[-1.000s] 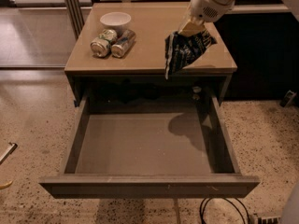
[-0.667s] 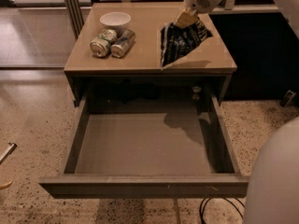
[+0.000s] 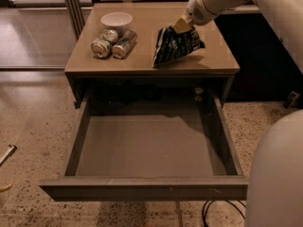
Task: Pick blue chip bag from top drawer and place on counter
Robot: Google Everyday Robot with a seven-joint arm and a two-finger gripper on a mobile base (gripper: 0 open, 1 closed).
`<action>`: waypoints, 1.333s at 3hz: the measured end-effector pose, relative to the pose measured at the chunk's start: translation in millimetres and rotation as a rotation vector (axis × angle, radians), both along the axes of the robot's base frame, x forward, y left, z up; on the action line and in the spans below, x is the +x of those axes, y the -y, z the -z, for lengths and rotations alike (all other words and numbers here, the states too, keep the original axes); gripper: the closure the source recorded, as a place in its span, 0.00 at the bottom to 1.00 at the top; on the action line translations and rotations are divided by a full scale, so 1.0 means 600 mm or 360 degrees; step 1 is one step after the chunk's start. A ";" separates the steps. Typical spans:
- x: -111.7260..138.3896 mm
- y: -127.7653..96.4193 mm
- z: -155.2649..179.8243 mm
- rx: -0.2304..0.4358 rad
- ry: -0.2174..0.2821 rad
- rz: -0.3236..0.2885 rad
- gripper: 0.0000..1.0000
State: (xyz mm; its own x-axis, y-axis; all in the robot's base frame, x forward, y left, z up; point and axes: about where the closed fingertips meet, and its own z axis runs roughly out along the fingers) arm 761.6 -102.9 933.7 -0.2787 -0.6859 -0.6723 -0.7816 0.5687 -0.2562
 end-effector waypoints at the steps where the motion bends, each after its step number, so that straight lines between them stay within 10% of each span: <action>1: 0.027 -0.013 0.032 0.0204 0.0025 0.0156 1.00; 4: 0.048 -0.028 0.107 0.0516 -0.0092 0.0351 0.35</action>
Offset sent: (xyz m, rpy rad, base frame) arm 0.0413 0.0195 -0.0869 0.3976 0.0749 -0.2638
